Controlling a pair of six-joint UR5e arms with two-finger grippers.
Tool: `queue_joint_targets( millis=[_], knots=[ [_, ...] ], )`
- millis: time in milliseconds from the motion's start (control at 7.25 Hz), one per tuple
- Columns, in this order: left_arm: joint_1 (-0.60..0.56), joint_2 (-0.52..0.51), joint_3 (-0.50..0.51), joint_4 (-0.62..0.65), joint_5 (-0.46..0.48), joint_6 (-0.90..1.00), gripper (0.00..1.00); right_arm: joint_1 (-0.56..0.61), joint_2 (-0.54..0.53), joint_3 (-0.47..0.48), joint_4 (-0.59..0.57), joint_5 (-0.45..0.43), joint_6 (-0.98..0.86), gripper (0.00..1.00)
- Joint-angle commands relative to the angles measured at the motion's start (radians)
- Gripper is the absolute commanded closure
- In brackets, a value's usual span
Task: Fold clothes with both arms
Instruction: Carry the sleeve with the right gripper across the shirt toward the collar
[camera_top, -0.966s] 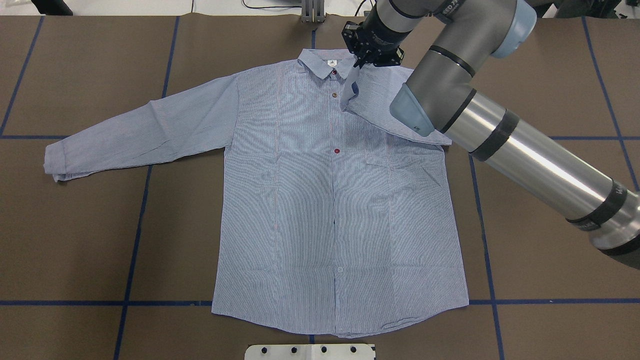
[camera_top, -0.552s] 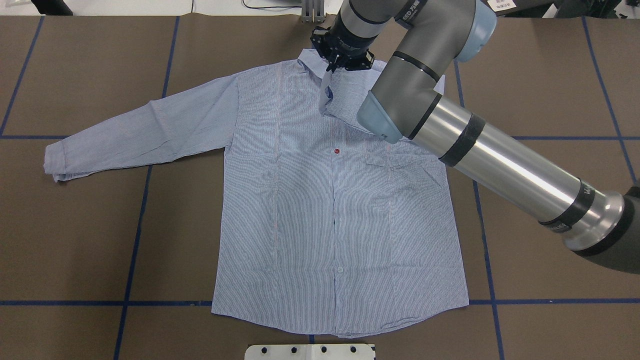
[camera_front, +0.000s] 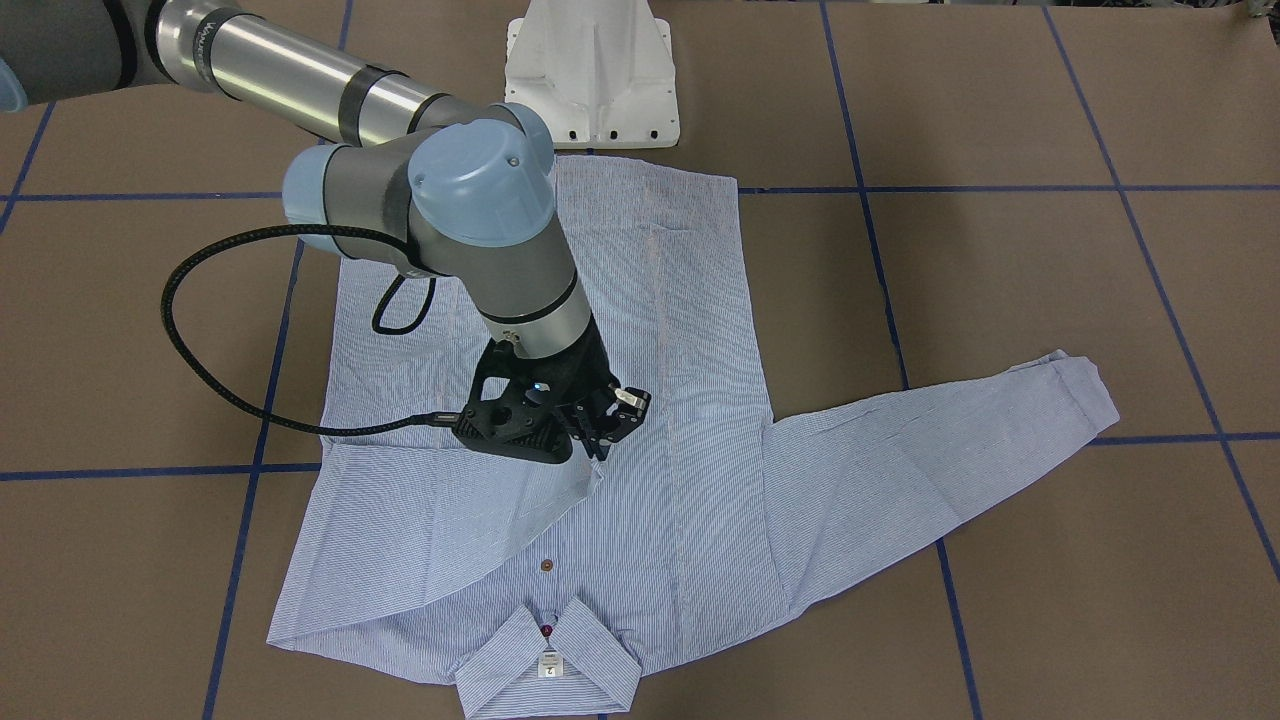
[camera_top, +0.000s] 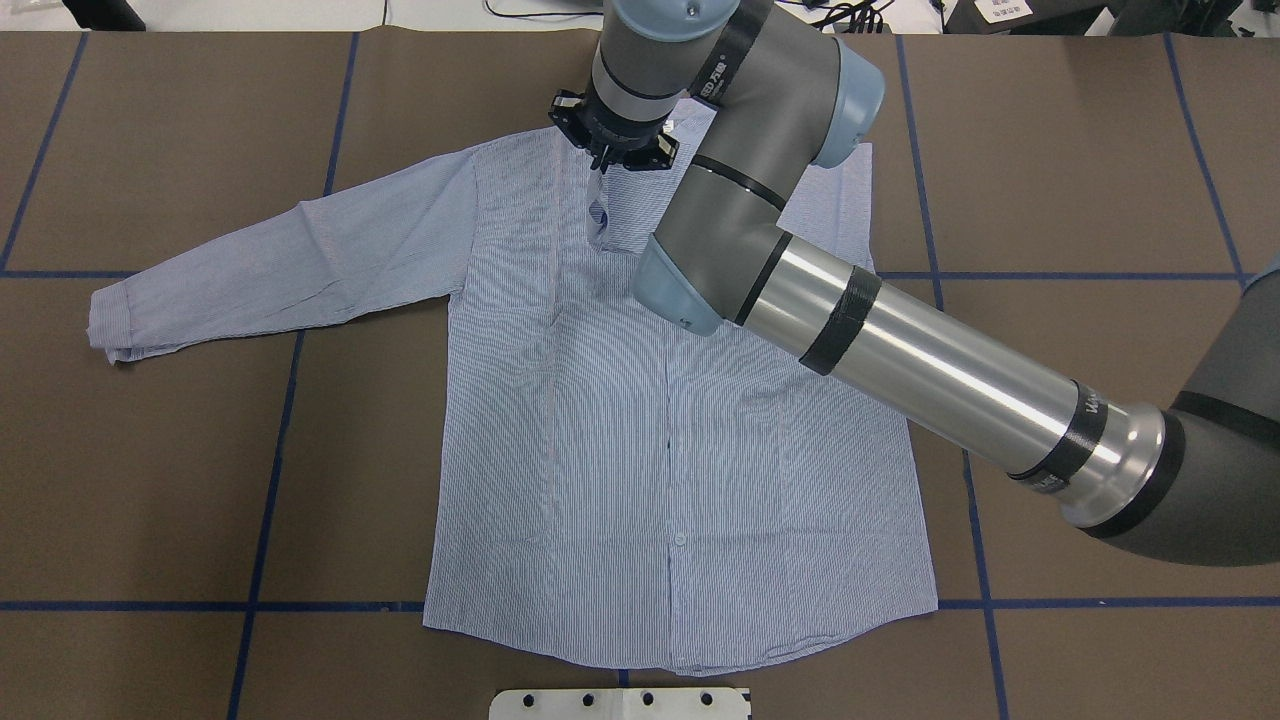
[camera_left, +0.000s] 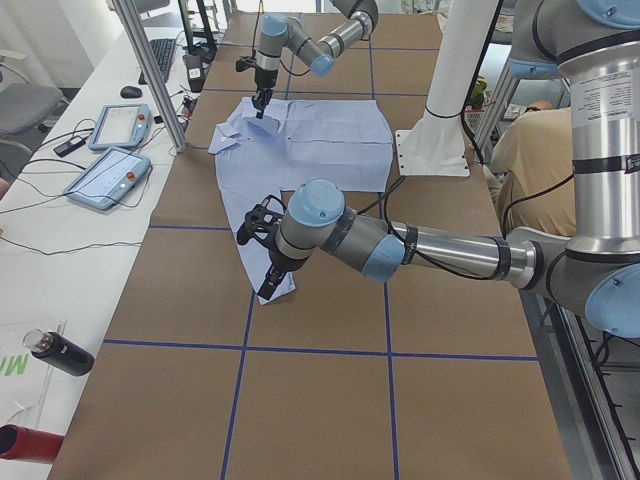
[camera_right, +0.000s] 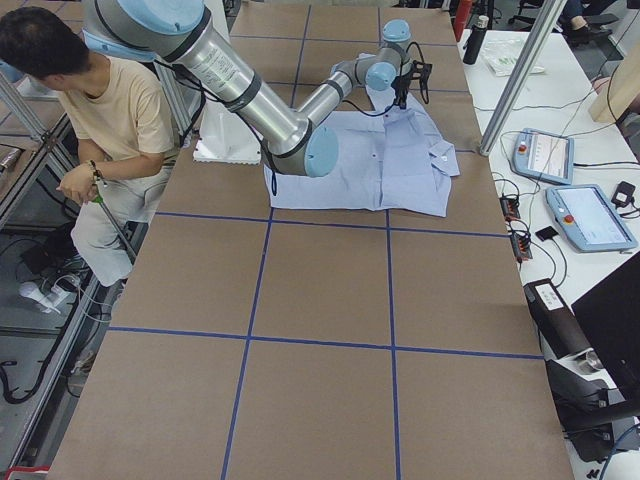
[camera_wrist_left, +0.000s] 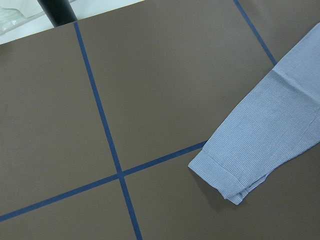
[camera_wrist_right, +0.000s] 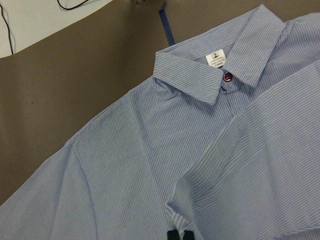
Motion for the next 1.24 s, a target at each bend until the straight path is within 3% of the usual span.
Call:
queue_joint_targets(
  millis=[0,414,552,690,1104],
  knots=[
    [0.0,-0.001,-0.002,0.0,0.0,-0.002,0.01,-0.029,0.019,-0.014,0.006,-0.037,0.021,1.0],
    [0.0,-0.001,-0.003,0.0,0.0,-0.003,0.01,-0.038,0.045,-0.147,0.166,-0.08,0.072,1.0],
    [0.0,-0.001,-0.006,0.0,0.0,-0.005,0.01,-0.038,0.08,-0.191,0.168,-0.085,0.088,0.66],
    [0.0,-0.001,-0.008,0.0,0.0,-0.008,0.01,-0.04,0.11,-0.222,0.168,-0.108,0.129,0.02],
    [0.001,-0.001,0.013,-0.021,-0.073,-0.005,0.01,-0.04,0.129,-0.236,0.171,-0.108,0.162,0.01]
  ],
)
